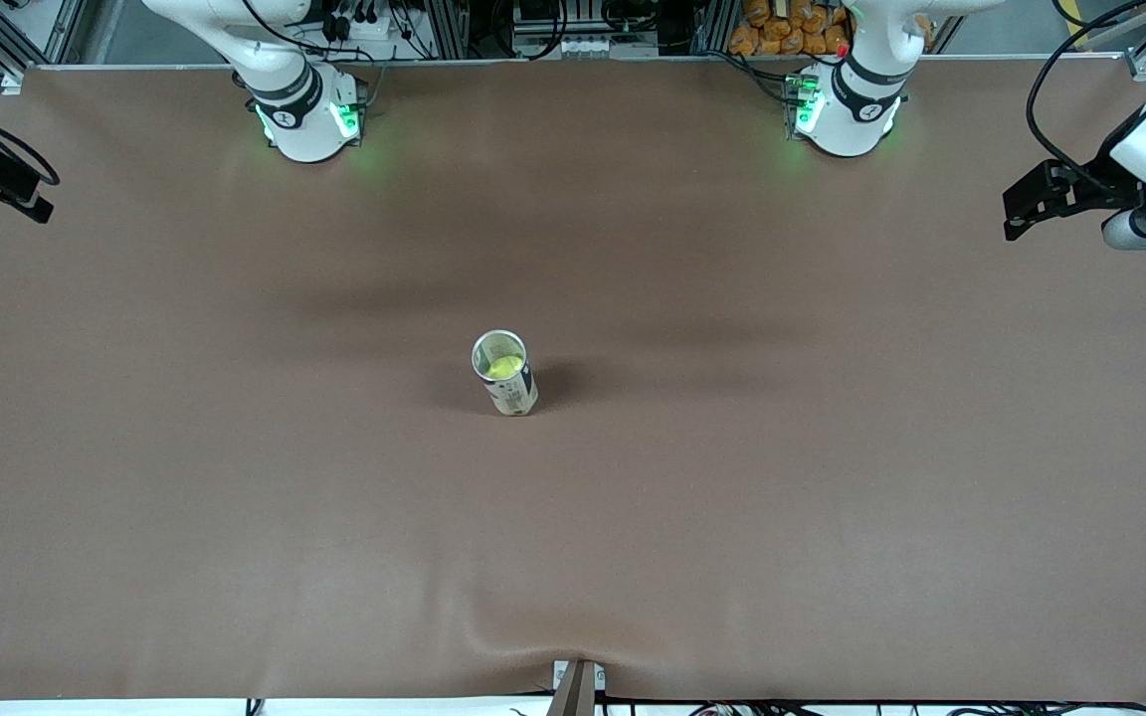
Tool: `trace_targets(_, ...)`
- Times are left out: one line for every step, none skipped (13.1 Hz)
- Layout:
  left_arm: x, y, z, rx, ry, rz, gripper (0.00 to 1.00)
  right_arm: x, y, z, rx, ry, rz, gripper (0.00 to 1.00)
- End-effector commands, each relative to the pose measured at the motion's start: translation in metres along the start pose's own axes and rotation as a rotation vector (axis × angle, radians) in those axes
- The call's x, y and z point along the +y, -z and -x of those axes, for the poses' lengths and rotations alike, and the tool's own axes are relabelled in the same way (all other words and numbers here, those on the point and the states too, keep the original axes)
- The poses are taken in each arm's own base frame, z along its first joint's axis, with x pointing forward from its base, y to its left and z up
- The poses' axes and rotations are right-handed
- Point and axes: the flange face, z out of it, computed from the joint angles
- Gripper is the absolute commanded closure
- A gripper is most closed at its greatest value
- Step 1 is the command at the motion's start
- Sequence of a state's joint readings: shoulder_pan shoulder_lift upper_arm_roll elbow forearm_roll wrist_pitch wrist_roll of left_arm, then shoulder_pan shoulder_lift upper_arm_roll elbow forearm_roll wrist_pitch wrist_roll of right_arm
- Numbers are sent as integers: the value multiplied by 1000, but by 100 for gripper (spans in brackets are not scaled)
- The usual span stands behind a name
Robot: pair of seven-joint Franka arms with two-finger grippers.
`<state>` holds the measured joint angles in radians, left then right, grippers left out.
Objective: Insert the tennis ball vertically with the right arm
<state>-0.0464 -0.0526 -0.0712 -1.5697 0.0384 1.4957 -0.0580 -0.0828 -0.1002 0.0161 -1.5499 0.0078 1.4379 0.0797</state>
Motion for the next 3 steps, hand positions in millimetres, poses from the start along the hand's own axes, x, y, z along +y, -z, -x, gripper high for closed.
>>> trace_targets(4,10,12,8,-9,53,0,1,5,0,4,-17,14,0)
trace_targets(5,12,14,7,-1,67,0,1,5,0,4,-17,14,0)
trace_targets(5,12,15,-2,2,79,0,1,5,0,4,-18,14,0)
